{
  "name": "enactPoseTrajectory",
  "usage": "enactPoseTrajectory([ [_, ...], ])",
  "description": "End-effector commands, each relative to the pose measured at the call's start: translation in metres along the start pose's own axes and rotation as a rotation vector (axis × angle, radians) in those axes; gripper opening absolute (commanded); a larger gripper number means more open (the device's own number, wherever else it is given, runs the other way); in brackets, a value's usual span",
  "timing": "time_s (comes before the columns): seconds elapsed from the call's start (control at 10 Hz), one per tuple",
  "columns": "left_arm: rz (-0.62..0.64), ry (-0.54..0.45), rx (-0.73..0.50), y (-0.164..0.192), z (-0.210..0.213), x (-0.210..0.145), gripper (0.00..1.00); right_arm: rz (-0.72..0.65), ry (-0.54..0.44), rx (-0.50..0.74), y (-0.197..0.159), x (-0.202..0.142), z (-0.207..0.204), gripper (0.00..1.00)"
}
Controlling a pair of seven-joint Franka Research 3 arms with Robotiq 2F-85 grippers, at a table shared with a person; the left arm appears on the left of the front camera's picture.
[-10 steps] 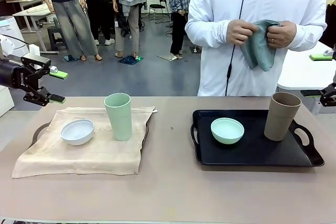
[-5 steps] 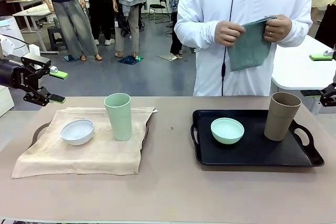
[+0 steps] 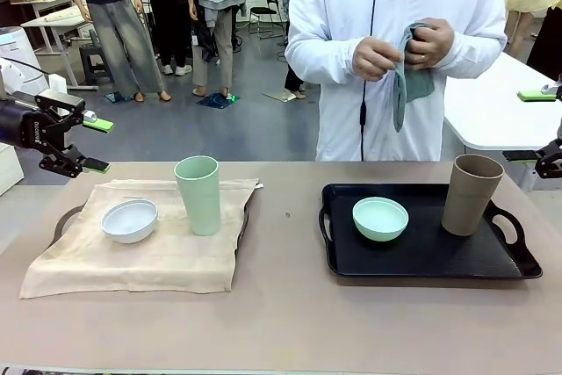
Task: Set up a tray with a mat and arrange the tableware.
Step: Pick up the Picnic Bowl and Reusable plastic cup from the Handle tray in front of the human's position and hold them in the air.
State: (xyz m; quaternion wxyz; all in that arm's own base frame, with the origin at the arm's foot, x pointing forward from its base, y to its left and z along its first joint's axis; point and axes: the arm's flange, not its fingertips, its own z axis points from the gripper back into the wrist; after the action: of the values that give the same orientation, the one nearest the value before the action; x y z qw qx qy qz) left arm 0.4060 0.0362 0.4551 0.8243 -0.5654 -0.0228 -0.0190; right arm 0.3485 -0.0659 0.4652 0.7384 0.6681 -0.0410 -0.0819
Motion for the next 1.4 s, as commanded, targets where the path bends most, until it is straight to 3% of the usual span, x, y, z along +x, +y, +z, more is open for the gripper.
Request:
enactPoseTrajectory([
  [0.0,-0.009,-0.002,-0.007,-0.002,0.002,-0.002,0.91,0.006,0.001,0.018,0.001,-0.001,0.0,1.0],
  [0.4,0.0,0.0,0.0,0.0,0.0,0.0,0.91,0.0,0.0,0.0,0.0,0.0,0.0,1.0],
  [0.5,-0.001,0.027,0.035,-0.022,-0.017,0.004,0.91,0.246,0.021,-0.065,0.016,0.006,0.008,1.0],
  [0.6,-0.04,0.065,0.123,-0.056,-0.042,0.007,0.91,0.49,0.116,-0.159,0.032,0.014,0.018,1.0],
  [0.9,-0.129,0.07,0.513,-0.147,-0.124,0.021,0.91,0.819,0.227,-0.241,0.042,0.042,0.055,1.0],
  [1.1,-0.385,0.15,0.765,-0.201,-0.203,0.028,0.91,0.861,0.294,-0.298,0.021,0.054,0.082,1.0],
  [1.2,-0.541,0.241,0.885,-0.215,-0.246,0.034,0.91,0.853,0.288,-0.296,0.009,0.055,0.09,1.0],
  [1.3,-0.59,0.261,0.966,-0.215,-0.286,0.044,0.91,0.85,0.285,-0.314,0.04,0.043,0.07,1.0],
])
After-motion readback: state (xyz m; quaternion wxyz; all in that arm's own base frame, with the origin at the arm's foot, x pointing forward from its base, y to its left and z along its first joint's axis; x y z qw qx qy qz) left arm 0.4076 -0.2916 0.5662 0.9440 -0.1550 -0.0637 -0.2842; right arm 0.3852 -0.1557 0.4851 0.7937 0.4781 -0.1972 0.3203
